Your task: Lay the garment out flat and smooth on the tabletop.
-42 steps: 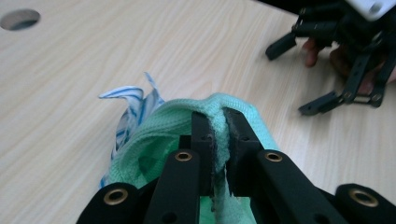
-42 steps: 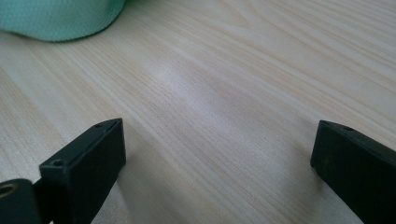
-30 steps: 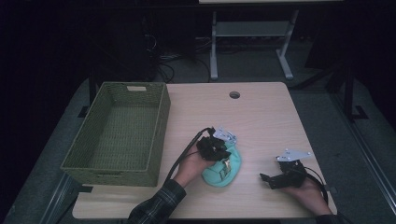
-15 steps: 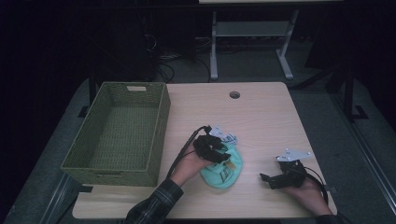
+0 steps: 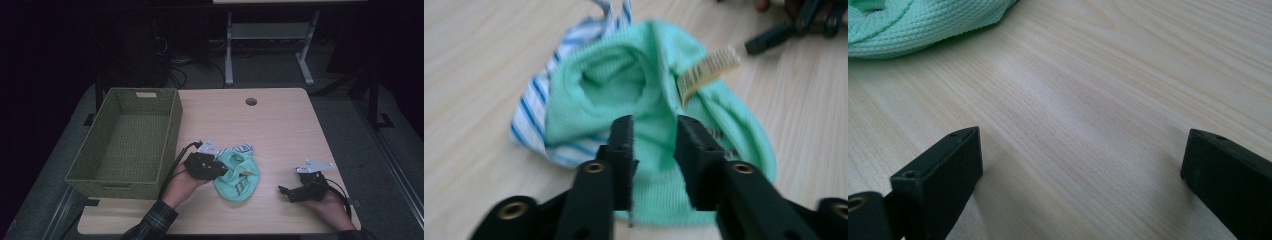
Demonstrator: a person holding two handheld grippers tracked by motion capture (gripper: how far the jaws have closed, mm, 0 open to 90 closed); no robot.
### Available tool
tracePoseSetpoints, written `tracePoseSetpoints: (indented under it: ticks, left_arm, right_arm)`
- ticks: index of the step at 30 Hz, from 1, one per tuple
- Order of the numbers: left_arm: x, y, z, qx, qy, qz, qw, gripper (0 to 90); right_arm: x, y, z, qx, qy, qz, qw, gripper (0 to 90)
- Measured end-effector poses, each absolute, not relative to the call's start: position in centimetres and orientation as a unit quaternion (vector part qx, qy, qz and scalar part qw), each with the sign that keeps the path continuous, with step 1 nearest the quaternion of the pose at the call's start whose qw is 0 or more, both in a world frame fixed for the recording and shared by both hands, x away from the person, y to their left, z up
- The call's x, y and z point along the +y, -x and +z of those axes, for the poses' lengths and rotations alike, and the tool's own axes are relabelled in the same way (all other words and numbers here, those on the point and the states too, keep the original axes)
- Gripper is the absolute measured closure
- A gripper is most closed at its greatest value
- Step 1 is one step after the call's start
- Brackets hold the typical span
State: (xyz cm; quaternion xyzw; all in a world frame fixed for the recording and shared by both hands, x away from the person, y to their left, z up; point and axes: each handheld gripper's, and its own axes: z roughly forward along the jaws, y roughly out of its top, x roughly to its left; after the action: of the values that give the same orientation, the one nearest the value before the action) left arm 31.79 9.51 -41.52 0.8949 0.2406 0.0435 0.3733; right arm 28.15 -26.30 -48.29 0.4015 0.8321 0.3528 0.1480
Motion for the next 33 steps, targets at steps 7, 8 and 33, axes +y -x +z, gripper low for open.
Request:
tracePoseSetpoints:
  ticks: [7,8,33]
  left_arm:
    - [10.1,-30.5,-42.8,0.250,-0.901,0.042,0.351,88.8]
    - [10.0,-30.4,-43.1,0.253,-0.902,0.039,0.348,89.4]
    - [9.4,-30.9,-45.4,0.249,-0.918,0.035,0.307,89.4]
  right_arm:
    - [-26.3,-28.2,-48.3,0.832,-0.402,0.353,0.148,2.7]
    - [-26.3,-28.1,-48.3,0.832,-0.403,0.352,0.148,2.7]
    - [-25.9,-29.4,-46.4,0.835,-0.382,0.372,0.138,39.9]
